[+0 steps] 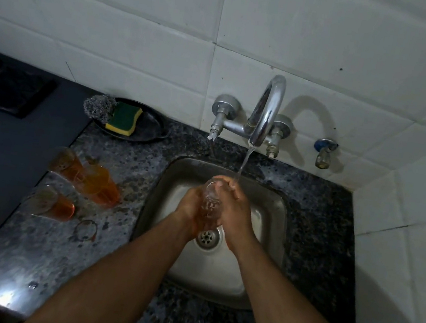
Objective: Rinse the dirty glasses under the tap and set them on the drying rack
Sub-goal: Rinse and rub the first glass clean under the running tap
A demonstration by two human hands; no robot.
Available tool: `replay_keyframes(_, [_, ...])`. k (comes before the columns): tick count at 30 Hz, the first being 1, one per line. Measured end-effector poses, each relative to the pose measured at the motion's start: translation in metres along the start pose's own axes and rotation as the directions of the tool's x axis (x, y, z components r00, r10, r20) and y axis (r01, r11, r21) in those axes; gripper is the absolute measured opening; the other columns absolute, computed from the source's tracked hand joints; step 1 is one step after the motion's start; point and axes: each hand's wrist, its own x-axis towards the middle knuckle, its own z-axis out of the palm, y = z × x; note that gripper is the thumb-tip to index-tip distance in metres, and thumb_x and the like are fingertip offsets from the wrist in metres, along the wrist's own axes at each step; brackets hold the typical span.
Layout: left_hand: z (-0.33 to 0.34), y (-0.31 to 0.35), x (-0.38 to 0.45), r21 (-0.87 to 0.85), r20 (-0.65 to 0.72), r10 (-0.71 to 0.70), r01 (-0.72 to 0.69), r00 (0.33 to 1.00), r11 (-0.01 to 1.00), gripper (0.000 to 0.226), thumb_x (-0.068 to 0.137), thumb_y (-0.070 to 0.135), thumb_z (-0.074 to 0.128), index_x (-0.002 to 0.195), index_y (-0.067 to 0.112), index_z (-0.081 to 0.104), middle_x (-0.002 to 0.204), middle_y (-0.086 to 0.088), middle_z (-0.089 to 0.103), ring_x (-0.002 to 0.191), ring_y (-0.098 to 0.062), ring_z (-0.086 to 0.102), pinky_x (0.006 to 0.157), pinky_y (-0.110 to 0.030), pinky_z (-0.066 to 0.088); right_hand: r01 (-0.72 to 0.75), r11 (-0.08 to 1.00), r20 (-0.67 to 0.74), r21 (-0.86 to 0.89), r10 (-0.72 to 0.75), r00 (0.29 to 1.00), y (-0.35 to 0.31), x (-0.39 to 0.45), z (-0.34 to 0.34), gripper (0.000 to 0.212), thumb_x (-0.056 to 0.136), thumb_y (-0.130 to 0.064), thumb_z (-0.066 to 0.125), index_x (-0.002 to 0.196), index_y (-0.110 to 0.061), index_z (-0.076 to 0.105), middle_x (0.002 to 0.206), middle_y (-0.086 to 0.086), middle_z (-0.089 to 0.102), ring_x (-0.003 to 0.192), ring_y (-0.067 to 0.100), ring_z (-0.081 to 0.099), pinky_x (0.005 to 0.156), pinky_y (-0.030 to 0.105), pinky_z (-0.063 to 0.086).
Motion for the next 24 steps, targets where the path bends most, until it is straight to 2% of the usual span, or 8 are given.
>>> replay_keyframes(3, [0.005, -0.004, 0.001, -0.036, -0.025, -0.027, 0.026, 0.999, 0.999, 0.037, 0.102, 0.032, 0.043, 0.098, 0.008, 0.071, 0.081, -0.011, 0.071, 0.061, -0.021, 0.070, 0.057, -0.026, 0.057, -0.024, 0.997, -0.165, 0.076, 0.036, 0.986, -0.004, 0.005, 0.006, 0.025, 0.101, -0.027, 0.061, 0.085, -0.023, 0.079, 0.088, 0.007, 0.079, 0.082, 0.022, 0.073, 0.083, 0.042, 0.059])
replay_keyframes(6, [0.002, -0.006, 0.008, -0.034, -0.136, 0.026, -0.031, 0.990, 0.999, 0.044, 0.089, 0.038, 0.060, 0.109, 0.001, 0.074, 0.092, -0.017, 0.074, 0.067, -0.027, 0.071, 0.059, -0.031, 0.058, -0.132, 0.977, -0.203, 0.170, 0.166, 0.965, -0.014, 0.006, 0.007, 0.035, 0.107, -0.033, 0.057, 0.094, -0.011, 0.080, 0.081, 0.003, 0.079, 0.073, 0.014, 0.073, 0.068, 0.027, 0.057])
replay_keyframes(8, [-0.006, -0.007, 0.024, -0.018, -0.180, 0.072, -0.077, 0.981, 0.997, 0.060, 0.068, 0.045, 0.073, 0.113, 0.005, 0.077, 0.104, -0.019, 0.077, 0.080, -0.032, 0.073, 0.068, -0.039, 0.058, -0.244, 0.952, -0.176, 0.185, 0.277, 0.945, -0.018, 0.005, 0.003, 0.040, 0.107, -0.043, 0.054, 0.101, -0.012, 0.079, 0.084, 0.003, 0.079, 0.076, 0.015, 0.073, 0.068, 0.029, 0.054])
replay_keyframes(11, [-0.010, -0.001, 0.029, 0.054, -0.195, 0.188, -0.181, 0.963, 0.982, 0.022, 0.075, 0.036, 0.071, 0.080, 0.016, 0.078, 0.084, -0.009, 0.076, 0.076, -0.028, 0.069, 0.068, -0.035, 0.052, -0.390, 0.905, 0.031, 0.170, 0.391, 0.920, -0.020, -0.001, -0.005, 0.013, 0.103, -0.029, 0.062, 0.107, -0.023, 0.073, 0.091, 0.000, 0.079, 0.093, 0.025, 0.070, 0.078, 0.037, 0.051])
replay_keyframes(14, [-0.006, 0.009, 0.017, -0.015, -0.071, 0.282, -0.284, 0.957, 0.959, 0.004, 0.082, 0.017, 0.066, 0.083, 0.016, 0.070, 0.081, -0.008, 0.065, 0.075, -0.025, 0.061, 0.070, -0.035, 0.049, -0.288, 0.951, 0.110, 0.108, 0.277, 0.955, -0.013, -0.010, -0.009, 0.046, 0.094, -0.002, 0.068, 0.130, -0.030, 0.064, 0.112, -0.003, 0.078, 0.106, 0.021, 0.074, 0.095, 0.043, 0.061])
replay_keyframes(19, [-0.002, 0.010, 0.010, -0.147, 0.093, 0.223, -0.208, 0.970, 0.967, 0.044, 0.100, 0.042, 0.057, 0.114, 0.003, 0.068, 0.105, -0.020, 0.071, 0.098, -0.033, 0.068, 0.102, -0.051, 0.049, -0.030, 0.982, 0.012, -0.186, 0.033, 0.999, 0.002, -0.018, -0.020, 0.073, 0.077, 0.000, 0.085, 0.129, -0.041, 0.055, 0.117, -0.024, 0.065, 0.109, -0.002, 0.066, 0.093, 0.027, 0.058])
replay_keyframes(21, [0.000, 0.006, 0.003, -0.067, 0.091, 0.200, -0.194, 0.976, 0.979, 0.051, 0.101, 0.046, 0.057, 0.121, 0.001, 0.067, 0.108, -0.020, 0.072, 0.099, -0.034, 0.071, 0.100, -0.051, 0.052, -0.047, 0.965, -0.036, -0.258, 0.039, 0.999, 0.006, -0.021, -0.024, 0.069, 0.072, -0.012, 0.090, 0.129, -0.036, 0.059, 0.112, -0.021, 0.069, 0.102, 0.000, 0.069, 0.089, 0.028, 0.060])
replay_keyframes(24, [0.004, -0.001, -0.010, 0.128, 0.197, 0.209, -0.237, 0.958, 0.963, 0.032, 0.099, 0.030, 0.063, 0.119, 0.005, 0.070, 0.108, -0.017, 0.072, 0.093, -0.026, 0.072, 0.082, -0.038, 0.059, -0.157, 0.943, -0.086, -0.295, 0.138, 0.987, 0.004, -0.020, -0.031, 0.056, 0.066, -0.015, 0.090, 0.117, -0.025, 0.068, 0.100, -0.009, 0.076, 0.090, 0.010, 0.074, 0.079, 0.033, 0.063])
